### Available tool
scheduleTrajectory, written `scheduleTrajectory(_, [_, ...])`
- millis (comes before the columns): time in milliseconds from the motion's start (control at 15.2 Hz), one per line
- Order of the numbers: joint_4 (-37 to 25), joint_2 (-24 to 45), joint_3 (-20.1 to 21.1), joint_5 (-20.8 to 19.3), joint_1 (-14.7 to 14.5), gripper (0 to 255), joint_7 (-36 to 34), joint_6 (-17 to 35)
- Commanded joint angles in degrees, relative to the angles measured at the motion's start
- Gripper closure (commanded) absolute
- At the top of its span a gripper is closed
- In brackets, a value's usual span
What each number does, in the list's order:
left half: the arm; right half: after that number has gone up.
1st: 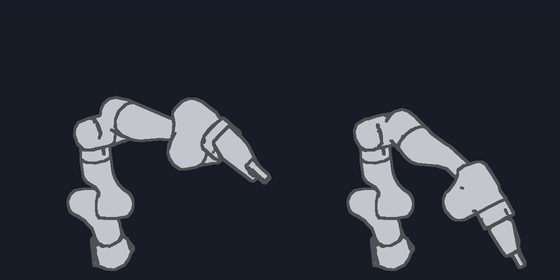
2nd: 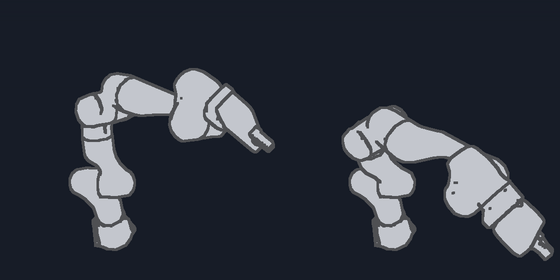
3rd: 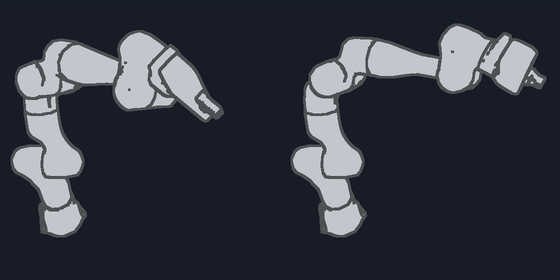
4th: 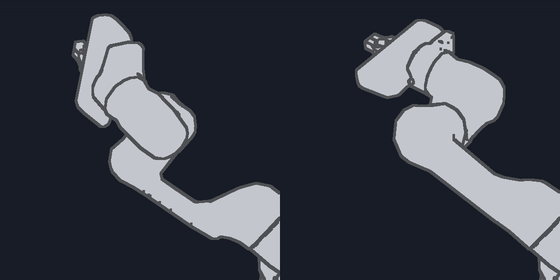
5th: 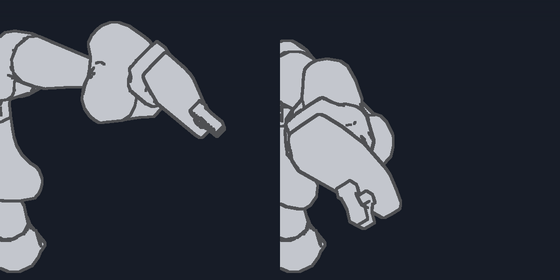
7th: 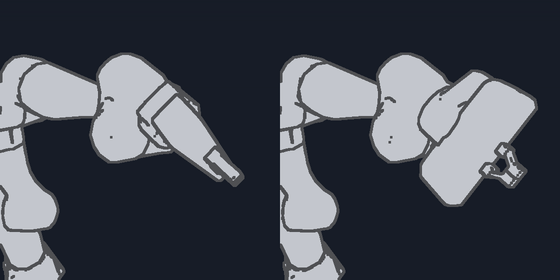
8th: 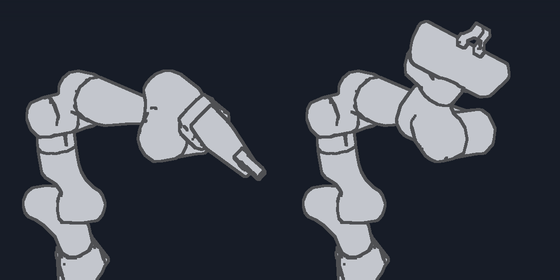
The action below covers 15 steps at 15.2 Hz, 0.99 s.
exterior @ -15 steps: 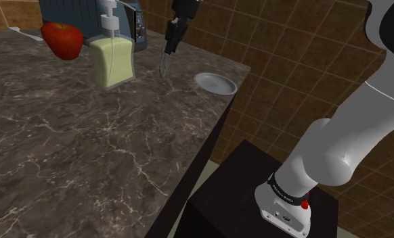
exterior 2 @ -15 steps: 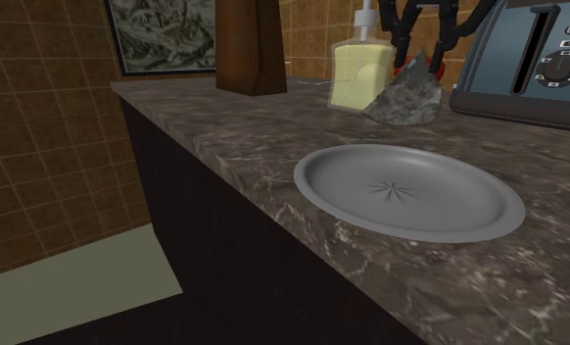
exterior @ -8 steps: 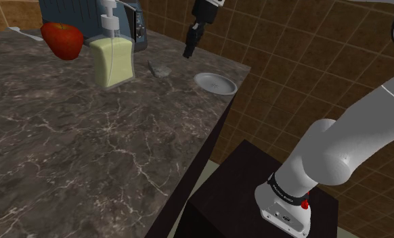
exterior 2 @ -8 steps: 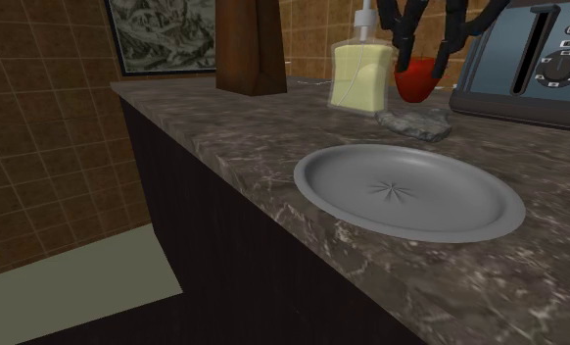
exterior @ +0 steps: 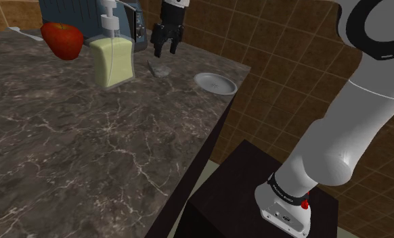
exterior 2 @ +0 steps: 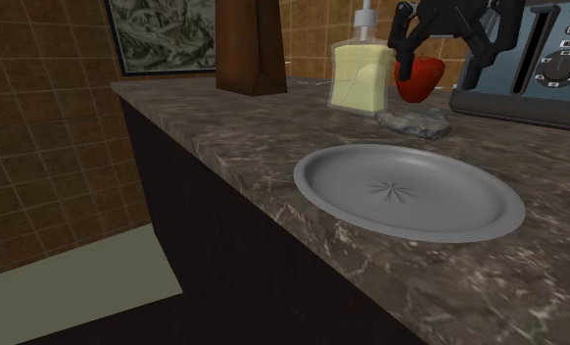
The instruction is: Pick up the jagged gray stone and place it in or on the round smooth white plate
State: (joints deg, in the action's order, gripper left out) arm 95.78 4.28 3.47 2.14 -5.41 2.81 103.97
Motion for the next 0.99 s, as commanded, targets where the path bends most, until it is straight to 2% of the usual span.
scheduleTrajectory(0, [-6.2,5.7,0.5,-2.2,-1.0,0,-6.4,-1.9])
scheduleTrajectory(132, [-10.9,9.8,0.3,-3.5,-1.8,0,-9.8,-3.6])
scheduleTrajectory(594, [-5.2,9.9,0.2,-3.5,-1.8,0,-9.9,2.1])
scheduleTrajectory(924, [-5.2,9.9,0.2,-3.5,-1.8,0,-9.9,2.1])
